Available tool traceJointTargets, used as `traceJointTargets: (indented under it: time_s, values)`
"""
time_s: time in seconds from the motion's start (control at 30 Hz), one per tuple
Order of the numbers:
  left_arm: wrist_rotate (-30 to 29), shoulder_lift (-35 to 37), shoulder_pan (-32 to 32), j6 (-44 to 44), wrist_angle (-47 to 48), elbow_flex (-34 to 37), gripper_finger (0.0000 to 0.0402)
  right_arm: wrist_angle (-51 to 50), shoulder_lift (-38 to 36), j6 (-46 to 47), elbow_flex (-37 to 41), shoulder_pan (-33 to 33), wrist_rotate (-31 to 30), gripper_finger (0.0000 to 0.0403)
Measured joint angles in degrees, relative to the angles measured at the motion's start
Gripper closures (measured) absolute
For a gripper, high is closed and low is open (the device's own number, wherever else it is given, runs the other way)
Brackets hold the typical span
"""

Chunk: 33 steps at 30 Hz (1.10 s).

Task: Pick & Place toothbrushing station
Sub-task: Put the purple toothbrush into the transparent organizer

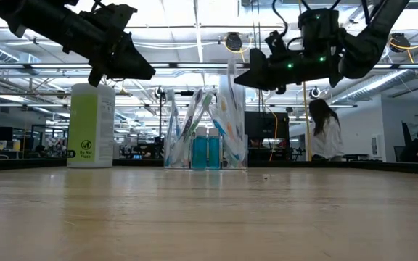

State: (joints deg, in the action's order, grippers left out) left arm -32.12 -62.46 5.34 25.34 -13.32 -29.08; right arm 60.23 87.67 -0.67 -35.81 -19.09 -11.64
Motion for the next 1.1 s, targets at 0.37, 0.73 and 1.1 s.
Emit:
traceJointTargets:
  time_s: [0.37, 0.73, 1.1]
  values:
    - [0.0, 0.0, 0.0, -0.1, -0.1, 0.0, 0.0316, 0.4, 0.4, 3.4, 3.9, -0.6, -0.3, 0.0403]
    - [-1.0, 0.0, 0.0, -0.1, -0.4, 0.0, 0.0316, 4.3, 1.6, 6.6, 9.0, -0.7, -0.3, 0.0403]
    - [-1.4, 0.0, -0.2, 0.0, -0.4, 0.0, 0.0316, 14.0, 12.9, 9.8, 8.9, -0.8, 1.4, 0.0403]
